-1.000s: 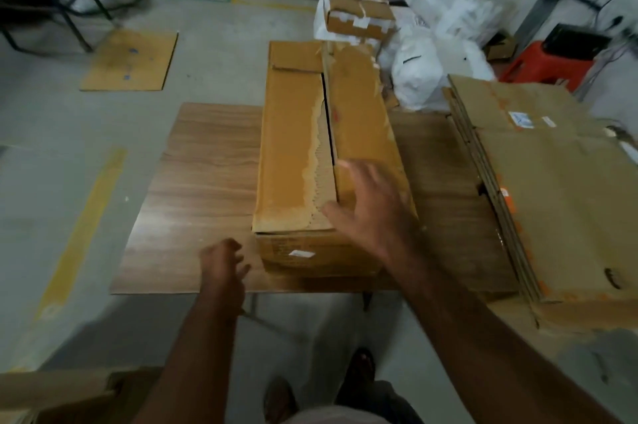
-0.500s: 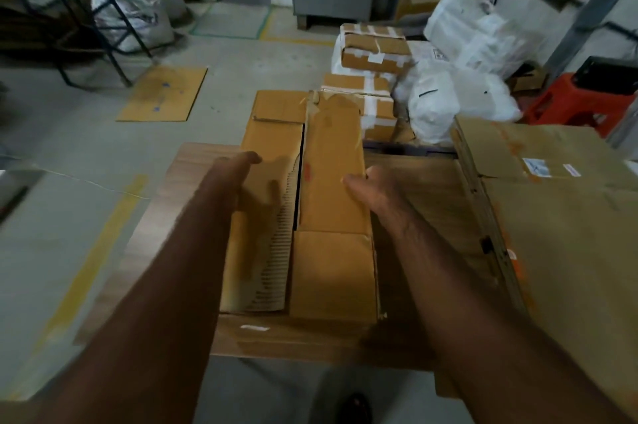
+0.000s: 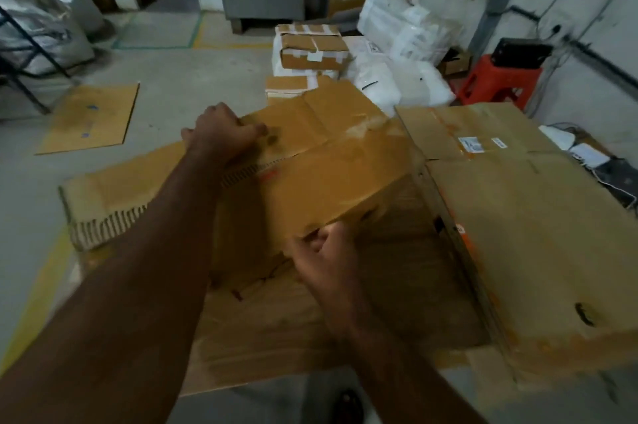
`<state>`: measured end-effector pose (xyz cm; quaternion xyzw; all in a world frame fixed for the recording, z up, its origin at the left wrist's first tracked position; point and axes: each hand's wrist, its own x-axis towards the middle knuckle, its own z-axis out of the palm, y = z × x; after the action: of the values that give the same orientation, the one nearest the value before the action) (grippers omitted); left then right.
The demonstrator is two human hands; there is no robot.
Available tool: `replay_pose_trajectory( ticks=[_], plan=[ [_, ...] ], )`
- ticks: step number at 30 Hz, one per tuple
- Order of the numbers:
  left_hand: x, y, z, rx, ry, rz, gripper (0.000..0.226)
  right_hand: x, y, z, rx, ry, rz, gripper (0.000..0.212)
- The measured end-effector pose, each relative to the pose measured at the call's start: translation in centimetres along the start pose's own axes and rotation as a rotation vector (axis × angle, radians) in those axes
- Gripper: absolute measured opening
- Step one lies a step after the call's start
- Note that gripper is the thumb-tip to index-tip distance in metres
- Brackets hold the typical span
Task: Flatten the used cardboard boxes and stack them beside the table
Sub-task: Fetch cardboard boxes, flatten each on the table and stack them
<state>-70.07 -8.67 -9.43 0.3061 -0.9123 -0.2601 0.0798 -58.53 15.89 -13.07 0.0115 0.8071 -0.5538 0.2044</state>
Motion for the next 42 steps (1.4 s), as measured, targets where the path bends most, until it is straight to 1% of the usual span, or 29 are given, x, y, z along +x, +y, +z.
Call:
replay_pose_trajectory(
  ticks=[2, 3, 4, 6, 7, 8, 9, 10, 12, 13, 14, 15, 16, 18, 20, 21, 22, 24, 25, 26, 29, 33, 38, 40, 42],
  plan=[
    [-0.7, 2.1, 0.9, 0.153, -0.028, 0.132, 0.08, -1.9, 1.5, 1.1, 0.147, -0.045, 0.111, 0.041],
    [-1.4, 2.7, 1.6, 0.22, -0.068, 0.179, 0.078, -2.7, 2.1, 1.7, 0.212, -0.071, 0.184, 0.035],
    [-2.1, 2.9, 2.4, 0.276, -0.115, 0.23, 0.078, -3.3, 2.6, 2.3, 0.229, -0.072, 0.223, 0.035],
    [-3.2, 2.2, 4.0, 0.349, -0.203, 0.339, 0.083, -4.0, 3.4, 3.2, 0.164, -0.042, 0.213, 0.055],
    [-3.3, 1.7, 4.6, 0.366, -0.238, 0.38, 0.087, -4.1, 3.7, 3.4, 0.118, -0.054, 0.184, 0.063],
    [-3.2, 1.1, 5.0, 0.377, -0.278, 0.408, 0.091, -4.2, 3.8, 3.5, 0.055, -0.076, 0.148, 0.065],
    [-3.1, 0.6, 5.3, 0.387, -0.331, 0.421, 0.092, -4.2, 3.8, 3.3, -0.029, -0.075, 0.093, 0.06],
    [-3.2, 0.2, 5.5, 0.394, -0.385, 0.421, 0.091, -4.1, 3.7, 2.9, -0.136, -0.045, 0.011, 0.051],
    [-3.9, -1.2, 6.1, 0.373, -0.426, 0.419, 0.085, -3.3, 3.3, 1.8, -0.353, 0.117, -0.208, 0.033],
    [-4.5, -1.9, 6.3, 0.354, -0.416, 0.427, 0.083, -2.6, 2.9, 1.2, -0.435, 0.193, -0.323, 0.03],
    [-5.1, -2.6, 6.5, 0.339, -0.398, 0.438, 0.081, -1.7, 2.3, 0.7, -0.505, 0.237, -0.416, 0.033],
    [-5.8, -3.2, 6.6, 0.327, -0.377, 0.453, 0.08, -0.4, 1.7, 0.3, -0.584, 0.243, -0.466, 0.039],
    [-6.5, -3.6, 6.6, 0.317, -0.358, 0.465, 0.079, 0.9, 1.1, -0.1, -0.676, 0.214, -0.474, 0.048],
    [-7.6, -4.0, 5.9, 0.292, -0.308, 0.462, 0.075, 3.3, -0.1, -0.4, -0.862, 0.1, -0.432, 0.067],
    [-8.5, -4.8, 4.4, 0.287, -0.176, 0.404, 0.072, 5.1, -0.6, -0.5, -0.978, 0.002, -0.391, 0.082],
    [-8.9, -5.8, 3.6, 0.282, -0.094, 0.33, 0.073, 5.7, -0.6, -0.4, -1.004, -0.021, -0.386, 0.086],
    [-9.3, -7.1, 2.8, 0.277, -0.031, 0.218, 0.079, 6.1, -0.4, -0.3, -1.019, -0.032, -0.382, 0.088],
    [-10.1, -10.3, 1.0, 0.274, 0.006, -0.049, 0.096, 6.6, -0.1, -0.2, -1.053, -0.055, -0.359, 0.087],
    [-10.5, -11.8, 0.2, 0.263, -0.012, -0.148, 0.101, 6.7, 0.1, -0.1, -1.066, -0.064, -0.349, 0.086],
    [-10.9, -12.9, -0.3, 0.242, -0.045, -0.203, 0.102, 6.7, 0.3, 0.0, -1.076, -0.07, -0.348, 0.085],
    [-12.5, -14.2, -0.9, 0.221, -0.088, -0.21, 0.102, 5.9, 1.0, 0.1, -1.108, -0.054, -0.37, 0.083],
    [-15.7, -13.8, -0.5, 0.246, -0.083, -0.254, 0.107, 4.1, 2.6, -1.1, -1.13, -0.05, -0.402, 0.083],
    [-19.6, -13.5, 0.6, 0.252, -0.053, -0.258, 0.107, 2.8, 4.4, -3.0, -1.164, -0.052, -0.442, 0.084],
    [-20.0, -13.5, 0.9, 0.25, -0.03, -0.258, 0.107, 2.9, 4.5, -3.0, -1.138, -0.008, -0.506, 0.083],
    [-20.1, -13.3, 1.0, 0.245, -0.003, -0.266, 0.109, 2.5, 4.2, -2.3, -1.107, 0.0, -0.665, 0.082]
  ],
)
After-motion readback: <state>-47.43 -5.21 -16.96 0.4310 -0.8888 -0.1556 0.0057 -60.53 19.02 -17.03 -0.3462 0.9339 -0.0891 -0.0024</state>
